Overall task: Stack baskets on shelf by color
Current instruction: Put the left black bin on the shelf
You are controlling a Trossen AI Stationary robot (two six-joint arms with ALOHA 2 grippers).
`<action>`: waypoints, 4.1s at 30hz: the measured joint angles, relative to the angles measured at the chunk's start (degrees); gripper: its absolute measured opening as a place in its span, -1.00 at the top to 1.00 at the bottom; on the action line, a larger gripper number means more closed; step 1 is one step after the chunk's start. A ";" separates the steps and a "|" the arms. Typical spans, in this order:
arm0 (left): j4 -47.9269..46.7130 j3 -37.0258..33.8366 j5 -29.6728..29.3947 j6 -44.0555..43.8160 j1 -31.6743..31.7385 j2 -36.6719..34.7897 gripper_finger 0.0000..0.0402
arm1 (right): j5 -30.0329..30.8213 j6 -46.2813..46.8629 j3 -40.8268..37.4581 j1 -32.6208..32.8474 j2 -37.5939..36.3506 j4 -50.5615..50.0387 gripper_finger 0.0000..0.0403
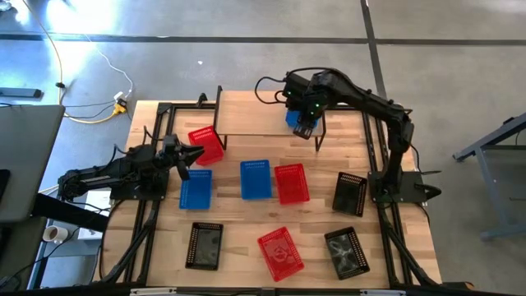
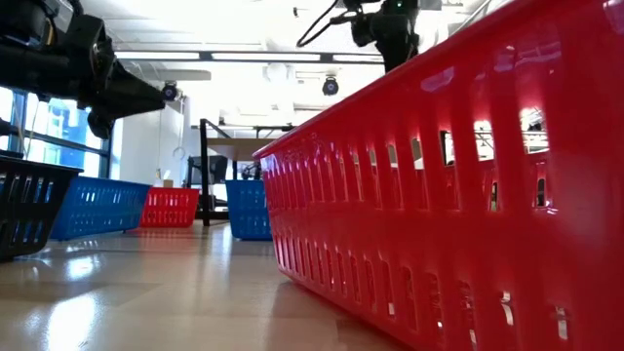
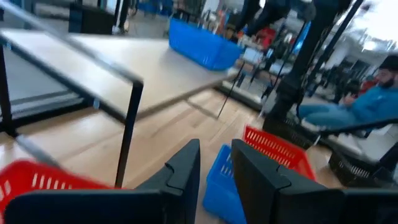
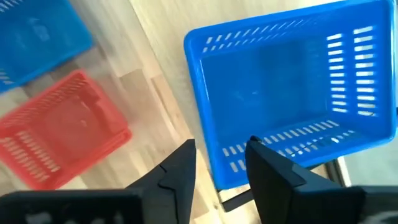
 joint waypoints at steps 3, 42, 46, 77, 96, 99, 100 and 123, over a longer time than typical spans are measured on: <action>4.19 0.00 -1.08 0.01 0.00 -0.02 0.59 | -1.43 2.88 0.00 0.02 -1.28 -0.01 0.37; -31.62 35.47 3.88 14.94 0.00 40.10 0.43 | 4.55 8.64 0.02 8.22 -7.36 0.02 0.37; -32.86 35.47 3.86 13.02 0.01 42.12 0.33 | 4.05 6.67 0.02 8.13 -7.36 0.02 0.37; -39.29 35.51 24.08 -6.85 -22.13 51.15 0.36 | 4.53 2.31 0.02 8.11 -7.36 0.38 0.37; -27.08 35.50 21.04 -16.80 -38.52 60.81 0.36 | 4.53 1.05 0.02 8.11 -7.34 1.17 0.37; -22.31 35.50 21.54 -19.48 -41.04 62.63 0.36 | 4.53 1.05 0.02 8.11 -7.34 1.17 0.37; -21.04 35.50 21.56 -20.64 -42.02 63.07 0.36 | 4.53 1.08 0.02 8.11 -7.34 1.17 0.37; -12.84 35.50 19.25 -50.81 -61.53 67.28 0.36 | 3.13 6.93 0.04 8.09 -7.31 1.57 0.37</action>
